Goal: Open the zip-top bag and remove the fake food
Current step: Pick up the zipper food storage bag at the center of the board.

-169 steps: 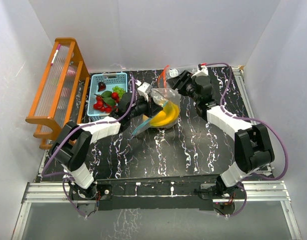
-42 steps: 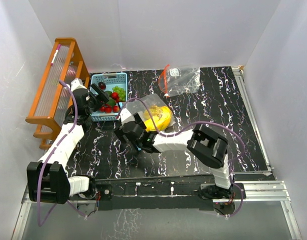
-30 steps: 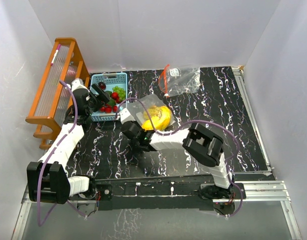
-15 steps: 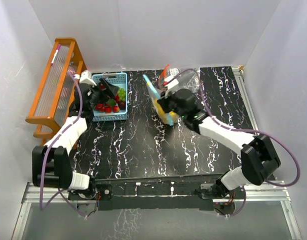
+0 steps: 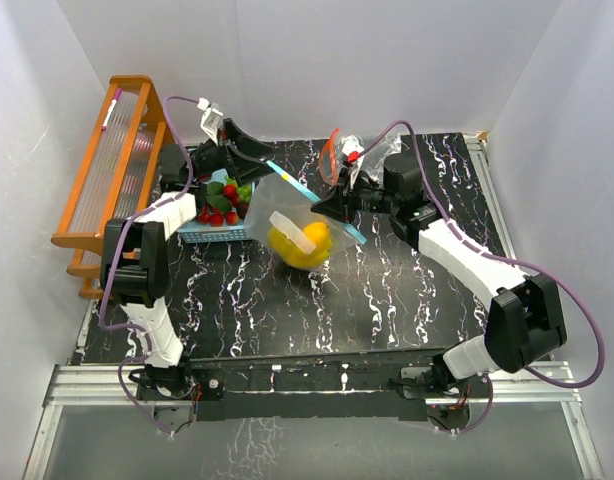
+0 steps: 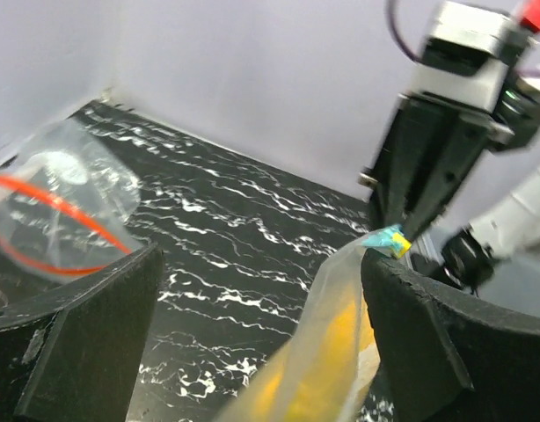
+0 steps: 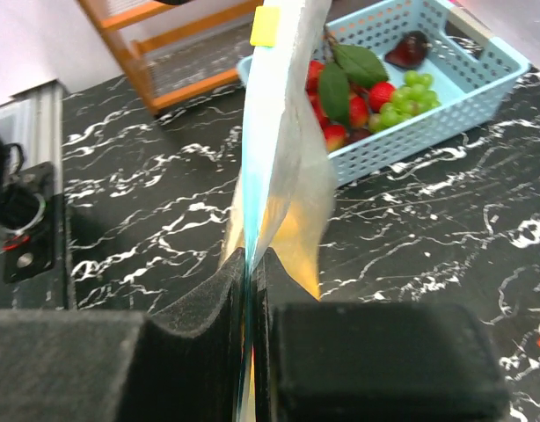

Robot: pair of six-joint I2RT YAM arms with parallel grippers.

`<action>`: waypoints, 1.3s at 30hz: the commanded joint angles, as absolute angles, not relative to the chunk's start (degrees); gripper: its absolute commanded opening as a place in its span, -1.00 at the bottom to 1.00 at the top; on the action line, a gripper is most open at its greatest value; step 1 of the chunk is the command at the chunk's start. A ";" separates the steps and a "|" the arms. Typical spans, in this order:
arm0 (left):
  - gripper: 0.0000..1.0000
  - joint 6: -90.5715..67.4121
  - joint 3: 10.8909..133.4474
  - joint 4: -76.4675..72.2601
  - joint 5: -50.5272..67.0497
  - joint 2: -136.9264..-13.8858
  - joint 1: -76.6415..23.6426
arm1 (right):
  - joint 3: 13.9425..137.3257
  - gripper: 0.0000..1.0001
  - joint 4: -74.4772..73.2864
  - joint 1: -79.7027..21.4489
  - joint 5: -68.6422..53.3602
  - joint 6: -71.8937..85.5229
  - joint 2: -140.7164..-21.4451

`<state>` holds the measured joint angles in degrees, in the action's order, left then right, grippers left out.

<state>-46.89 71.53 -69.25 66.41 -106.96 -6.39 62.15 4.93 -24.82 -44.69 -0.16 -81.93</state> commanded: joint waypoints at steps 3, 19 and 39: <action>0.85 -71.00 76.19 -102.71 82.52 -112.73 -6.96 | 64.96 -0.85 12.40 -22.80 -55.99 4.58 -81.74; 0.14 -68.52 79.01 -102.74 81.19 -115.17 -14.40 | 67.20 -0.85 19.78 -19.34 -64.14 16.90 -87.21; -1.00 -71.45 77.40 -102.57 77.83 -116.64 -15.79 | 68.94 0.39 5.09 -26.45 -29.02 0.43 -82.76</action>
